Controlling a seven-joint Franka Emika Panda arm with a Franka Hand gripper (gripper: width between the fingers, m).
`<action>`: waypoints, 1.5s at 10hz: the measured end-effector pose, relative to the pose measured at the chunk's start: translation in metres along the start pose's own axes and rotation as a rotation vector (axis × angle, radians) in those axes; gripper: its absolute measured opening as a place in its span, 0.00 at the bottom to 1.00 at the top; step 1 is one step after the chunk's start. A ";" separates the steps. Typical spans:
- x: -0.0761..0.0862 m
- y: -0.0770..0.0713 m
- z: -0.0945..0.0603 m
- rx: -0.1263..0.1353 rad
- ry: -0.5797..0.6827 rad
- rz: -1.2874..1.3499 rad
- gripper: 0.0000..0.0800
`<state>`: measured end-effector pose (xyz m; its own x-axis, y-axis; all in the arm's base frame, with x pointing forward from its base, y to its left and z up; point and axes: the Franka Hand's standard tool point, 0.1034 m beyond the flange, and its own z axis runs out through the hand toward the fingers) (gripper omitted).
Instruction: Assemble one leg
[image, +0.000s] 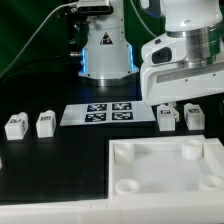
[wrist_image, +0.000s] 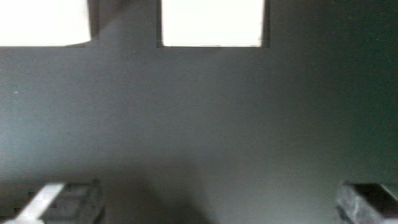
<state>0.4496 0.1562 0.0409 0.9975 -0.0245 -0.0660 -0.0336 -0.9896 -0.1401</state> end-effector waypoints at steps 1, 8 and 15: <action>-0.007 0.001 -0.001 -0.014 -0.134 0.001 0.81; -0.023 -0.010 0.007 -0.008 -0.713 0.060 0.81; -0.046 -0.010 0.031 -0.020 -0.763 0.068 0.81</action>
Offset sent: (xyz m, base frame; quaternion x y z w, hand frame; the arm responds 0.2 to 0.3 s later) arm -0.0178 0.0094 -0.0028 -0.0005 -0.3008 0.0686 0.9512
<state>0.4018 0.1720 0.0153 0.6738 0.0125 -0.7388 -0.0844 -0.9920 -0.0938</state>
